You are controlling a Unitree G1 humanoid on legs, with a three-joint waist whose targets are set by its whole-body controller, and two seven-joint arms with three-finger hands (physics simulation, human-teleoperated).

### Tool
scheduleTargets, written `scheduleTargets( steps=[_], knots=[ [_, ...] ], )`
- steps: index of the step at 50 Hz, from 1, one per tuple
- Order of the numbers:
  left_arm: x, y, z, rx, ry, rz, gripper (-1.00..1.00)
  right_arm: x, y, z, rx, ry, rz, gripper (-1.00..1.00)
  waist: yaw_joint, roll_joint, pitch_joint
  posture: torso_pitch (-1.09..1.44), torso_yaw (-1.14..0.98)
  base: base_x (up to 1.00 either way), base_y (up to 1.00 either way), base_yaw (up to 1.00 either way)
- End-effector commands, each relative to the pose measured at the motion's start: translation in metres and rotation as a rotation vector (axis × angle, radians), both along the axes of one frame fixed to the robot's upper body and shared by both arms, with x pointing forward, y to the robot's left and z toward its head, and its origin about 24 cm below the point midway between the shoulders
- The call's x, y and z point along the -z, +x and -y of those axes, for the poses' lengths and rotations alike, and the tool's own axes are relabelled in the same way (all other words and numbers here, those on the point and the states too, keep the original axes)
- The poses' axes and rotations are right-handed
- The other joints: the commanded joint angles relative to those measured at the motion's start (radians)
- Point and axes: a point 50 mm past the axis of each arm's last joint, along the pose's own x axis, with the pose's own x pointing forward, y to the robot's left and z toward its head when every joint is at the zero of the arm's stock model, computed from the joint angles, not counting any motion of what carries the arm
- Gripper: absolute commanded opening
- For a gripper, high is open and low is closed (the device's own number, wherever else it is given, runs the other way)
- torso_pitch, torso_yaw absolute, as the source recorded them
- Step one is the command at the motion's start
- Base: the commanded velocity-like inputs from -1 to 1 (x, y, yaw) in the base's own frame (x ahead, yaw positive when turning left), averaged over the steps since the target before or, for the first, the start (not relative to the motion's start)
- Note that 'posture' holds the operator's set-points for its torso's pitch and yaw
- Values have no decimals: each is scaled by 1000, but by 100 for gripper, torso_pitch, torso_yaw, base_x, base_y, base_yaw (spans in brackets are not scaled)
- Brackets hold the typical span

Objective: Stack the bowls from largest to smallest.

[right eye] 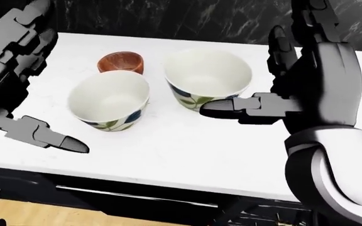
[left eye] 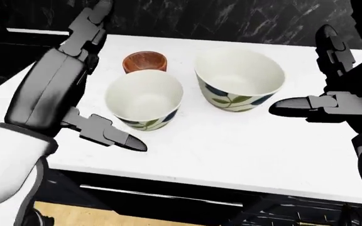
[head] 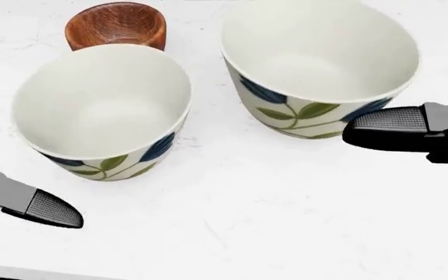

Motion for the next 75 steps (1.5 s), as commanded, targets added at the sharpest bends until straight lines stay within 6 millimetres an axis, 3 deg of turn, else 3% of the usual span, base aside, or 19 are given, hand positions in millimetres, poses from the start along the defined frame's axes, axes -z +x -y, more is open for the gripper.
scheduleTargets(
  steps=[1, 9, 20, 35, 45, 56, 59, 62, 68, 72, 75],
  knots=[
    [-8, -4, 0, -31, 45, 99, 100, -8, -5, 4, 1, 26, 64, 100, -1, 0, -21, 0, 0, 0, 0, 0],
    [8, 19, 11, -87, 172, 133, 100, -6, -7, 8, 13, 31, 63, 100, 8, -17, -23, 0, 0, 0, 0, 0],
    [28, 22, 24, -78, 299, 137, 100, -2, -8, 9, 14, 41, 63, 100, 14, -41, -26, 0, 0, 0, 0, 0],
    [51, 34, 41, -65, 428, 161, 100, 1, -8, 12, 19, 52, 64, 100, 16, -46, -30, 0, 0, 0, 0, 0],
    [61, 50, 45, -86, 478, 153, 65, 0, -10, 14, 25, 52, 64, 100, 14, -44, -32, 0, 0, 0, 0, 0],
    [85, 57, 49, -119, 633, 128, 49, 0, -13, 19, 31, 57, 68, 100, 11, -42, -35, 0, 0, 0, 0, 0],
    [91, 58, 49, -116, 651, 118, 32, 1, -14, 19, 33, 59, 67, 100, 12, -41, -35, 0, 0, 0, 0, 0],
    [90, 56, 50, -108, 658, 116, -14, 1, -14, 19, 32, 59, 66, 100, 12, -39, -36, 0, 0, 0, 0, 0],
    [84, 54, 50, -105, 659, 123, -58, -1, -18, 21, 37, 57, 70, 100, 11, -39, -36, 0, 0, 0, 0, 0],
    [75, 50, 53, -99, 660, 142, -100, -3, -21, 23, 40, 58, 72, 100, 11, -41, -34, 0, 0, 0, 0, 0],
    [63, 49, 52, -96, 644, 153, -100, -7, -25, 26, 42, 65, 77, 100, 10, -44, -34, 0, 0, 0, 0, 0]
  ],
)
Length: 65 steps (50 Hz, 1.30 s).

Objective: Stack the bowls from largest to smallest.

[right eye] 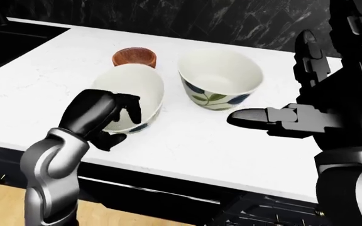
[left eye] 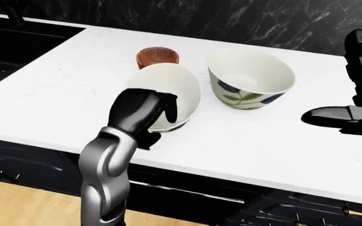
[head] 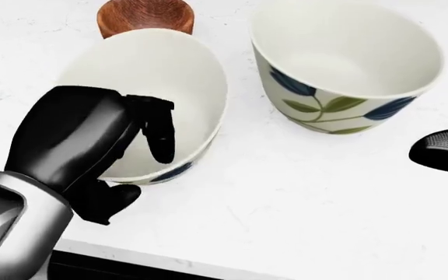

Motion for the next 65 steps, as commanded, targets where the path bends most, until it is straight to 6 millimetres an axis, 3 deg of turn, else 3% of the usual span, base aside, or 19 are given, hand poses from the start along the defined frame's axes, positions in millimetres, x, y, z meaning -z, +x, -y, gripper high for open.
scheduleTargets(
  steps=[1, 13, 18, 23, 29, 42, 51, 65],
  knots=[
    [-23, -6, 0, 10, -32, 77, -100, -10, -7, 3, 8, 14, 56, 100, -1, -2, -21, 0, 0, 0, 0, 0],
    [-91, -15, 0, 29, -131, 166, -100, -17, -15, 9, 16, 19, 67, 100, 1, -11, -12, 0, 0, 0, 0, 0],
    [-134, -14, 19, 116, -183, 212, -100, -13, -16, 12, 21, 33, 70, 100, 4, -16, -7, 0, 0, 0, 0, 0],
    [-149, -11, 45, 171, -213, 200, -100, -8, -18, 16, 26, 38, 68, 100, 5, -23, -2, 0, 0, 0, 0, 0],
    [-155, -1, 75, 232, -205, 225, -100, -6, -26, 26, 47, 44, 68, 100, 8, -30, -2, 0, 0, 0, 0, 0],
    [-134, 11, 136, 279, -144, 240, -100, 9, -43, 52, 94, 71, 61, 100, 7, -46, 0, 0, 0, 0, 0, 0],
    [-115, 27, 152, 233, -86, 234, -100, 14, -49, 59, 106, 79, 60, 100, 2, -46, -3, 0, 0, 0, 0, 0],
    [-100, 29, 173, 236, -102, 215, -100, 18, -50, 65, 116, 83, 59, 100, -1, -51, -9, 0, 0, 0, 0, 0]
  ],
)
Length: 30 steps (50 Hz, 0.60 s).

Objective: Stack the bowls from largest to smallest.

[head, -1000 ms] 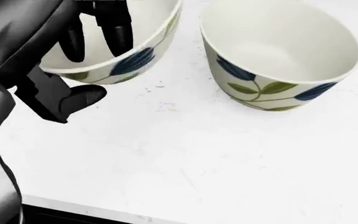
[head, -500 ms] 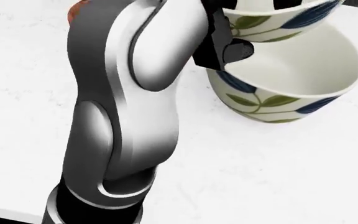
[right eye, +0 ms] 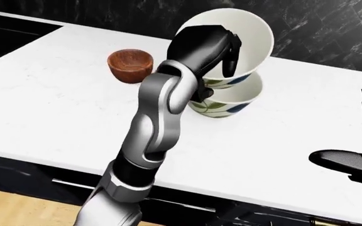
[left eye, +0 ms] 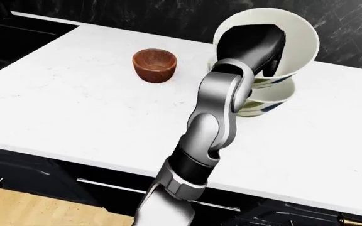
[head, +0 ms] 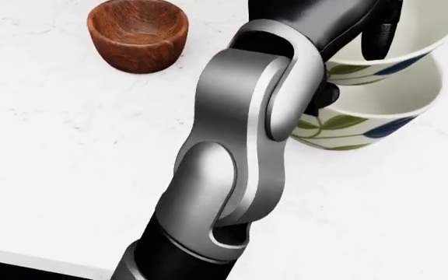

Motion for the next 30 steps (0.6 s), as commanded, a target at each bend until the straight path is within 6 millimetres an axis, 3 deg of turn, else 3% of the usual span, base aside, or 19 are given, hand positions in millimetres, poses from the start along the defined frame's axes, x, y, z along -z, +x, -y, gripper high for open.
scheduleTargets(
  steps=[1, 10, 23, 30],
  knots=[
    [-18, -13, 4, 23, -32, 94, -90, -7, -4, 1, 13, -25, 45, 100, 1, -9, -20, 0, 0, 0, 0, 0],
    [-14, -10, 8, 26, -38, 82, -47, -10, -6, 1, 18, -25, 47, 100, 0, -11, -23, 0, 0, 0, 0, 0],
    [-4, -7, 20, 39, -46, 77, -18, -7, -7, 5, 24, -20, 45, 100, 0, -14, -27, 0, 0, 0, 0, 0],
    [-3, -10, 23, 46, -37, 83, 17, -6, -7, 6, 26, -18, 46, 100, -2, -14, -29, 0, 0, 0, 0, 0]
  ],
)
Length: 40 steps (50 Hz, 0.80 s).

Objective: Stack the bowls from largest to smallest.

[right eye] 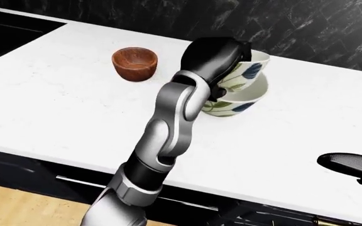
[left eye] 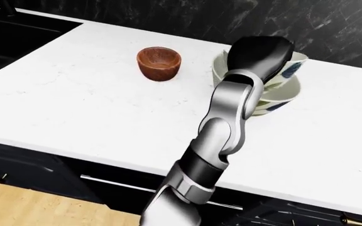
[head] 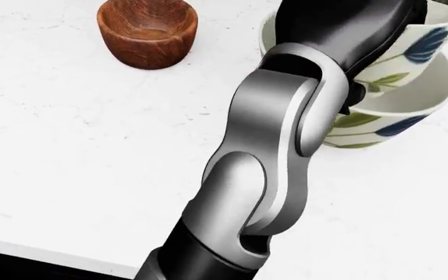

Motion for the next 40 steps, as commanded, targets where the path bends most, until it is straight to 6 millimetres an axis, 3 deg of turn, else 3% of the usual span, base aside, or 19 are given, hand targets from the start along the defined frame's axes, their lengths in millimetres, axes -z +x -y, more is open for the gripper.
scheduleTargets(
  steps=[1, 9, 14, 26, 32, 40],
  knots=[
    [-19, -12, 4, 27, -31, 94, 24, -8, -3, -1, 12, -24, 46, 100, 0, -9, -21, 0, 0, 0, 0, 0],
    [-19, -14, 4, 32, -17, 98, 46, -10, -4, 0, 15, -22, 50, 100, 1, -9, -22, 0, 0, 0, 0, 0],
    [-21, -16, 5, 32, -13, 112, 46, -11, -5, 1, 17, -21, 52, 100, 0, -9, -21, 0, 0, 0, 0, 0],
    [-65, -23, -12, 28, -78, 148, 51, -17, -7, 0, 18, -24, 59, 100, 0, -5, -13, 0, 0, 0, 0, 0],
    [-83, -23, -28, 19, -109, 150, 57, -20, -5, -3, 13, -26, 60, 100, 2, -4, -9, 0, 0, 0, 0, 0],
    [-106, 7, -81, -66, -183, 138, 62, -19, -3, -6, 10, -27, 59, 100, 1, 7, -7, 0, 0, 0, 0, 0]
  ],
)
